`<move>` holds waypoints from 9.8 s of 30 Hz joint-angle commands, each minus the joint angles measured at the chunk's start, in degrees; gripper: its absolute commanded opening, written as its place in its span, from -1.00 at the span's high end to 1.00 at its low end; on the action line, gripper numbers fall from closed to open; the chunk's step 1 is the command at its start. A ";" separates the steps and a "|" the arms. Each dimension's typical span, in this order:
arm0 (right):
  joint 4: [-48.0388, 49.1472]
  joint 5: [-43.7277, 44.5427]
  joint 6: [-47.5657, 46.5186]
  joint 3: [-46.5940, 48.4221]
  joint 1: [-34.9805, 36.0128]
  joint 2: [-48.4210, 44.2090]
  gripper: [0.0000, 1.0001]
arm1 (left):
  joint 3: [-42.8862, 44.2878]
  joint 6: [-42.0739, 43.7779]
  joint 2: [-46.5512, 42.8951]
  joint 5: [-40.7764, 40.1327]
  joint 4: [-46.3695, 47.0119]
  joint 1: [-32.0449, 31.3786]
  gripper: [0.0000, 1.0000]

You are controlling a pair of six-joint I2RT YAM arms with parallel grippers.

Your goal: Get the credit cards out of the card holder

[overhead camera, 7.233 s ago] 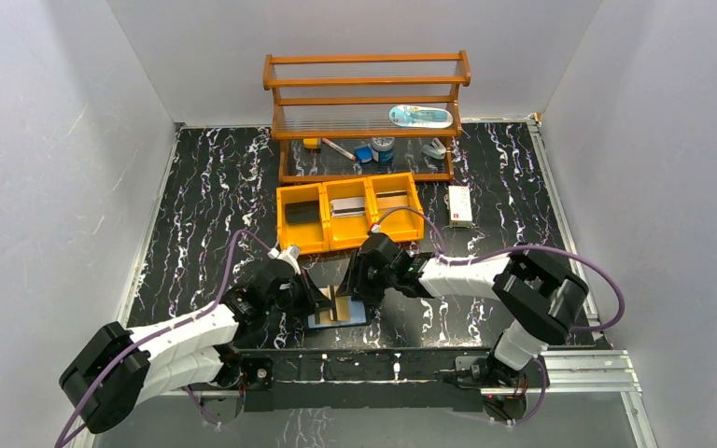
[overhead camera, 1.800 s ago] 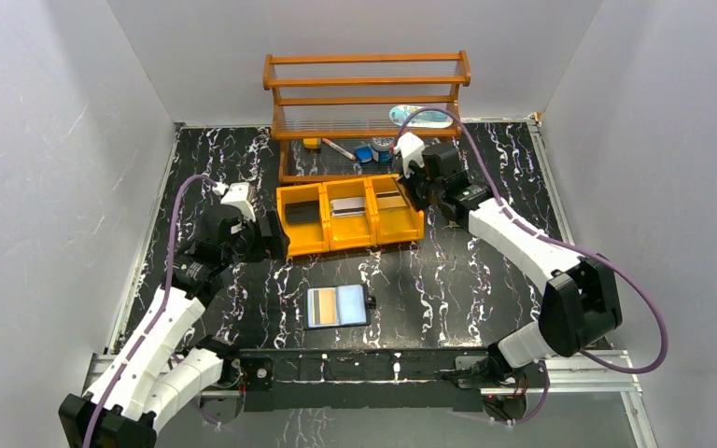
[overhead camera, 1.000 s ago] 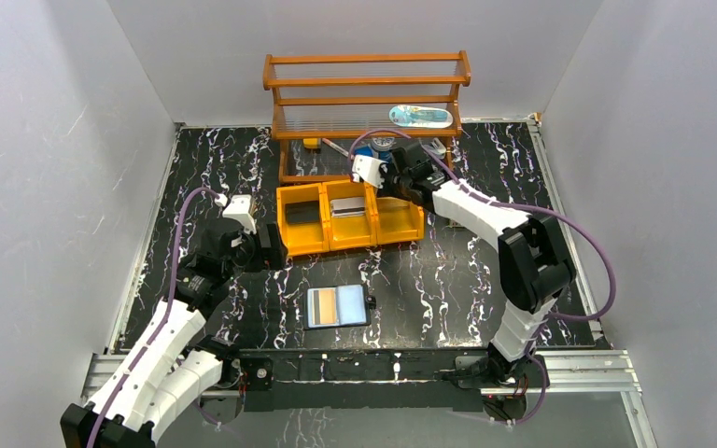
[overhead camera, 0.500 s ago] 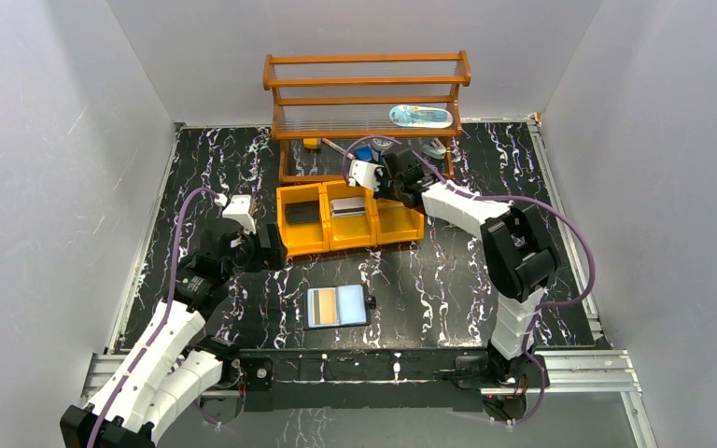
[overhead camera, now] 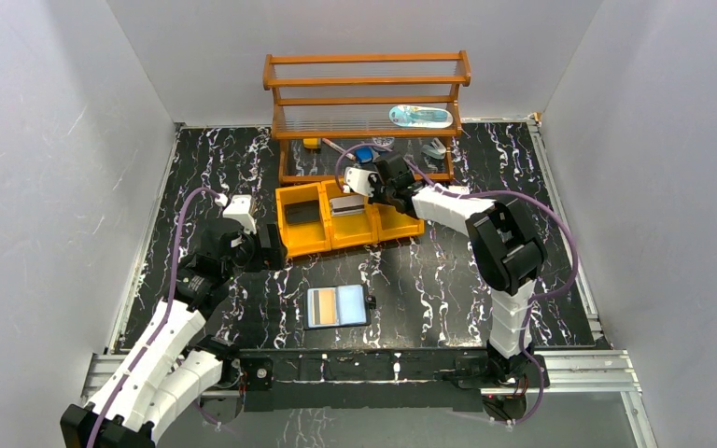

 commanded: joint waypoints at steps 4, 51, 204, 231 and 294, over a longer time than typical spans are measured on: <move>4.67 0.22 -3.08 -0.34 0.39 -0.06 0.85 | -0.08 0.54 0.10 -0.83 1.10 0.25 -0.97; 5.28 -12.56 39.97 -5.03 -0.06 -18.22 0.00 | -0.25 -0.60 2.59 -0.54 1.27 0.24 -0.97; 29.28 -39.50 126.03 -40.15 15.69 -11.70 0.96 | -8.22 -19.92 32.68 31.33 5.64 -4.04 0.46; 24.47 -38.70 123.70 -40.39 14.32 -12.79 0.88 | 2.94 -20.74 32.54 34.38 8.03 -8.73 0.03; 24.19 -35.75 123.23 -40.31 14.28 -16.37 1.00 | 0.74 -20.87 35.95 21.65 2.24 -14.73 0.13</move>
